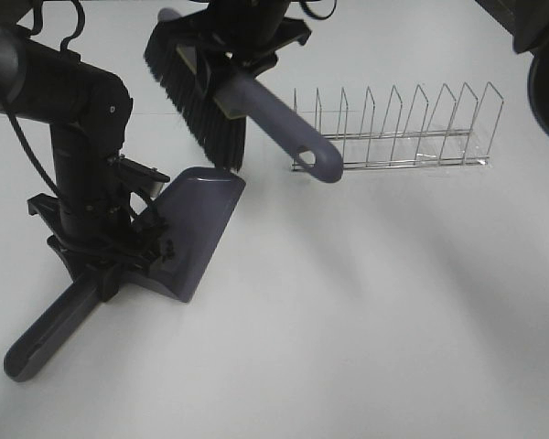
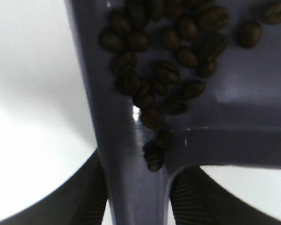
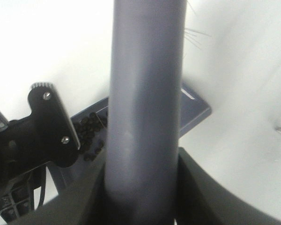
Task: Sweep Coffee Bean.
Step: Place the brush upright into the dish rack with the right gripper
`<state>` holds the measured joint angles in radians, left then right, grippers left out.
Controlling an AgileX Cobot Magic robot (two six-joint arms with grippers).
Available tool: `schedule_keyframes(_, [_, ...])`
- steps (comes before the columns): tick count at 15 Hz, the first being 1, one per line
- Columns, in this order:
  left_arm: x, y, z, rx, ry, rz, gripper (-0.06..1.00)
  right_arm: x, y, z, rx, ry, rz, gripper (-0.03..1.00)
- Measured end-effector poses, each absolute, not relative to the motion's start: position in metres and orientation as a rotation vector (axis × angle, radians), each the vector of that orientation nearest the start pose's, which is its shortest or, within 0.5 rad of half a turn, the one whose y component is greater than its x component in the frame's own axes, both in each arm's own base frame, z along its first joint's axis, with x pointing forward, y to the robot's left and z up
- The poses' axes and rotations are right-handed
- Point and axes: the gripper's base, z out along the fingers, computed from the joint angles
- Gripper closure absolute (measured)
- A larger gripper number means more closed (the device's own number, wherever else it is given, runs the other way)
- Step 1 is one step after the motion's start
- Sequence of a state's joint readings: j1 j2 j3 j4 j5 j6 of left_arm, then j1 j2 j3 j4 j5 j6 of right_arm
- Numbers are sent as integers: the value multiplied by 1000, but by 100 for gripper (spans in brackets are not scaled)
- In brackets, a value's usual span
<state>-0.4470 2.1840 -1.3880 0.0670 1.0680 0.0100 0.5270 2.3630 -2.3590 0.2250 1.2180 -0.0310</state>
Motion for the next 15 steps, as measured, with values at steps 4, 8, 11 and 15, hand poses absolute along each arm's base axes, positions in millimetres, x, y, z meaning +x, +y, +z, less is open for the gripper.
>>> schedule_keyframes(4, [347,-157,96,679,3263,72,59,440,219,307,-557,2595,407,66])
schedule_keyframes(8, [363,-120,112,377,3276,-60,59,404,123,335,-392,2687,170,66])
schedule_keyframes(11, [370,-96,117,237,3269,-69,59,382,82,331,-286,2763,126,66])
schedule_keyframes(15, [373,-90,117,214,3261,-64,59,344,21,301,-75,2918,84,66])
